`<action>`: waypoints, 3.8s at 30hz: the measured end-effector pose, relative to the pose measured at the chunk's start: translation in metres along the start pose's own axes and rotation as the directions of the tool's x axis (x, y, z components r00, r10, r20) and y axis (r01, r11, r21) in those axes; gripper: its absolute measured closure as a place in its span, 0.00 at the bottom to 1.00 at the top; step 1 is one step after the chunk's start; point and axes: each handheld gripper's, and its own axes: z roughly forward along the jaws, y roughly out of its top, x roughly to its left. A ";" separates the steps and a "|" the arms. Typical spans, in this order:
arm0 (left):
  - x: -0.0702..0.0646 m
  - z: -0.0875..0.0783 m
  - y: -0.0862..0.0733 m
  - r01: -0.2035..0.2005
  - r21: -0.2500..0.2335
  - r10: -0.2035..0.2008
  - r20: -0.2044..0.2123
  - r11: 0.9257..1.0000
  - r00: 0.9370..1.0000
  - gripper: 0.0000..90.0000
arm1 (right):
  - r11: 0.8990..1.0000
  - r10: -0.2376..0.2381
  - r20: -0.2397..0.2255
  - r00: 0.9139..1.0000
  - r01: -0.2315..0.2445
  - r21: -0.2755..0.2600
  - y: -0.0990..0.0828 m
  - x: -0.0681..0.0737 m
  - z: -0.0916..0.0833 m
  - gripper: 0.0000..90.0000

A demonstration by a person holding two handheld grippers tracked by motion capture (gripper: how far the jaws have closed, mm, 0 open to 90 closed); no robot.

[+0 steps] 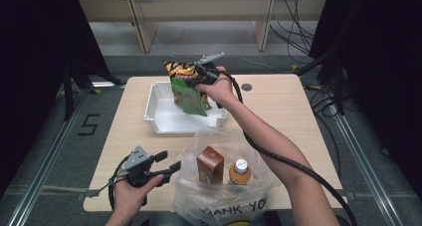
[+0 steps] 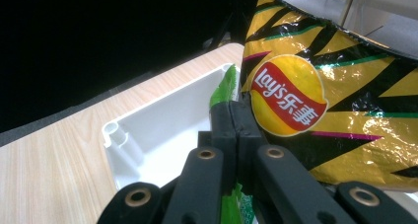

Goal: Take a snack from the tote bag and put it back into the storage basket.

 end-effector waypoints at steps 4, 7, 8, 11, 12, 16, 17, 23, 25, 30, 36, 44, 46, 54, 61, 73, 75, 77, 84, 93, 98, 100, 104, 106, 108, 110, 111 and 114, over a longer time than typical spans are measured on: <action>0.000 0.000 0.000 0.001 0.000 -0.001 -0.001 1.000 1.000 0.36 | 1.000 0.001 0.004 1.000 -0.002 0.026 -0.002 -0.003 0.002 1.00; 0.001 0.000 0.000 -0.015 0.004 0.015 0.007 1.000 1.000 0.36 | 1.000 0.012 0.020 1.000 -0.013 0.024 -0.006 -0.005 0.006 1.00; 0.001 0.000 0.000 -0.015 0.004 0.015 0.009 1.000 1.000 0.36 | 1.000 0.004 0.009 1.000 -0.004 0.031 -0.007 -0.006 0.006 1.00; 0.000 0.000 0.000 -0.015 0.004 0.015 0.008 1.000 1.000 0.36 | 0.999 0.003 0.018 1.000 -0.004 0.044 -0.009 -0.008 0.007 1.00; 0.000 0.001 0.000 -0.015 0.003 0.015 0.009 1.000 1.000 0.36 | 0.999 0.005 0.015 1.000 -0.006 0.045 -0.009 -0.008 0.007 1.00; 0.000 0.001 -0.001 -0.012 0.004 0.012 0.007 1.000 1.000 0.36 | 0.999 0.007 0.010 1.000 -0.007 0.036 -0.009 -0.008 0.007 1.00; 0.000 0.001 -0.001 -0.012 0.004 0.012 0.008 1.000 1.000 0.36 | 0.999 -0.010 0.008 1.000 0.010 0.044 -0.009 -0.008 0.007 1.00; 0.000 0.001 0.000 -0.014 0.004 0.014 0.009 1.000 1.000 0.36 | 1.000 -0.001 0.008 1.000 0.000 0.029 -0.004 -0.005 0.007 1.00; 0.000 0.000 0.000 -0.016 0.004 0.016 0.009 1.000 1.000 0.36 | 1.000 -0.001 0.012 1.000 0.001 0.031 -0.003 -0.004 0.008 1.00; 0.001 0.000 0.000 -0.017 0.005 0.017 0.009 1.000 1.000 0.36 | 0.999 -0.014 0.025 1.000 0.013 0.039 -0.006 -0.008 0.012 1.00; 0.001 0.000 0.000 -0.018 0.002 0.018 0.009 1.000 1.000 0.36 | 0.999 -0.023 0.051 0.998 0.021 0.050 -0.010 -0.012 0.011 1.00; 0.000 0.000 0.000 -0.016 0.005 0.016 0.009 1.000 1.000 0.36 | 0.998 -0.023 0.093 0.995 0.018 0.058 -0.012 -0.016 0.009 0.97; 0.000 0.000 0.000 -0.016 0.004 0.016 0.010 1.000 1.000 0.36 | 0.996 -0.037 0.101 0.994 0.029 0.080 -0.011 -0.015 0.008 0.95; 0.000 0.000 0.000 -0.017 0.003 0.017 0.010 1.000 1.000 0.36 | 0.993 -0.103 0.143 0.984 0.092 0.080 -0.010 -0.010 0.006 0.80; 0.000 0.000 0.000 -0.018 -0.002 0.018 0.017 1.000 1.000 0.36 | 0.995 -0.094 0.157 0.983 0.087 0.051 -0.008 -0.005 -0.010 0.76; 0.000 -0.001 0.000 -0.012 -0.005 0.012 0.014 1.000 1.000 0.36 | 0.999 -0.030 0.136 0.990 0.027 0.022 -0.023 -0.011 -0.034 1.00; 0.000 -0.001 0.000 -0.012 -0.006 0.012 0.010 1.000 1.000 0.36 | 0.999 -0.034 0.120 0.992 0.030 0.035 -0.026 -0.010 -0.033 1.00; 0.000 -0.001 0.000 -0.011 -0.007 0.011 0.009 1.000 1.000 0.36 | 0.998 -0.033 0.106 0.994 0.027 0.057 -0.028 -0.009 -0.032 1.00; 0.000 -0.002 0.001 -0.013 -0.004 0.014 0.004 1.000 1.000 0.36 | 0.992 -0.005 0.059 0.998 -0.003 0.127 -0.038 -0.007 -0.020 1.00; 0.001 -0.001 0.000 -0.008 -0.007 0.008 0.010 1.000 1.000 0.36 | 0.983 0.017 0.056 0.998 -0.027 0.180 -0.048 -0.010 -0.006 1.00; 0.001 -0.002 0.001 -0.013 -0.003 0.013 0.003 1.000 1.000 0.36 | 0.984 0.002 0.091 0.996 -0.019 0.180 -0.048 -0.014 -0.004 1.00; 0.000 -0.002 0.001 -0.013 -0.003 0.013 0.004 1.000 1.000 0.36 | 0.981 0.020 0.087 0.996 -0.036 0.193 -0.045 -0.015 -0.005 1.00; 0.001 -0.002 0.001 -0.013 -0.003 0.013 0.003 1.000 1.000 0.36 | 0.983 0.029 0.099 0.995 -0.046 0.178 -0.045 -0.017 -0.004 1.00; 0.001 -0.002 0.001 -0.012 -0.003 0.012 0.003 1.000 1.000 0.36 | 0.983 0.010 0.105 0.994 -0.029 0.179 -0.045 -0.019 -0.004 1.00; 0.001 -0.002 0.001 -0.013 -0.003 0.013 0.005 1.000 1.000 0.36 | 0.986 0.027 0.114 0.993 -0.045 0.160 -0.045 -0.019 -0.003 0.99; 0.001 -0.002 0.001 -0.017 -0.005 0.017 0.005 1.000 1.000 0.36 | 0.984 0.017 0.101 0.995 -0.035 0.172 -0.044 -0.020 -0.006 0.97; 0.001 -0.002 0.001 -0.017 -0.005 0.017 0.005 1.000 1.000 0.36 | 0.984 0.023 0.105 0.994 -0.041 0.172 -0.044 -0.019 -0.007 0.95; 0.001 -0.003 0.001 -0.013 -0.004 0.013 0.003 1.000 1.000 0.36 | 0.986 0.037 0.109 0.993 -0.054 0.155 -0.044 -0.017 -0.010 0.91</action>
